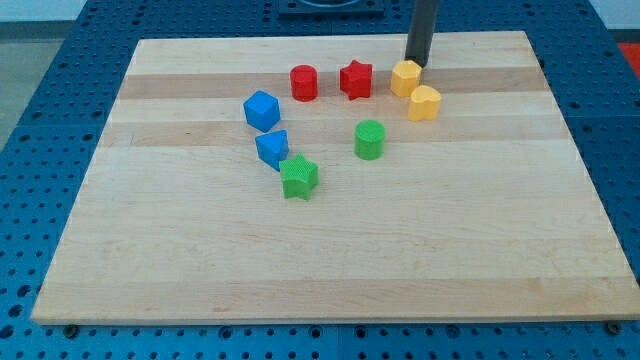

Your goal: Place your arm in between the blue blocks

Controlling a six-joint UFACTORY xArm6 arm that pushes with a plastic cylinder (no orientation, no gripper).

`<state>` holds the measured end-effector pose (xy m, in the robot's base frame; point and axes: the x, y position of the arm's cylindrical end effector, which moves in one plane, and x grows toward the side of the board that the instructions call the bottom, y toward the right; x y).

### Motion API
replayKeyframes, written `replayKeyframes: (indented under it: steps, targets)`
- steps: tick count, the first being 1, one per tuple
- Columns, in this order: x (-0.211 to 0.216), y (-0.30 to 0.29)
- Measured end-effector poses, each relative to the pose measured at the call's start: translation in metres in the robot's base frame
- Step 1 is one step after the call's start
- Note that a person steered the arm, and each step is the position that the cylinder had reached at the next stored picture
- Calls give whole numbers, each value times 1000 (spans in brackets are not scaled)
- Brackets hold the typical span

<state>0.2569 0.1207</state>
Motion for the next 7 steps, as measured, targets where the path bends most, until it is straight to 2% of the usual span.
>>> replayKeyframes:
  steps: [3, 5, 7]
  targets:
    - [21, 7]
    - [71, 26]
    - [75, 22]
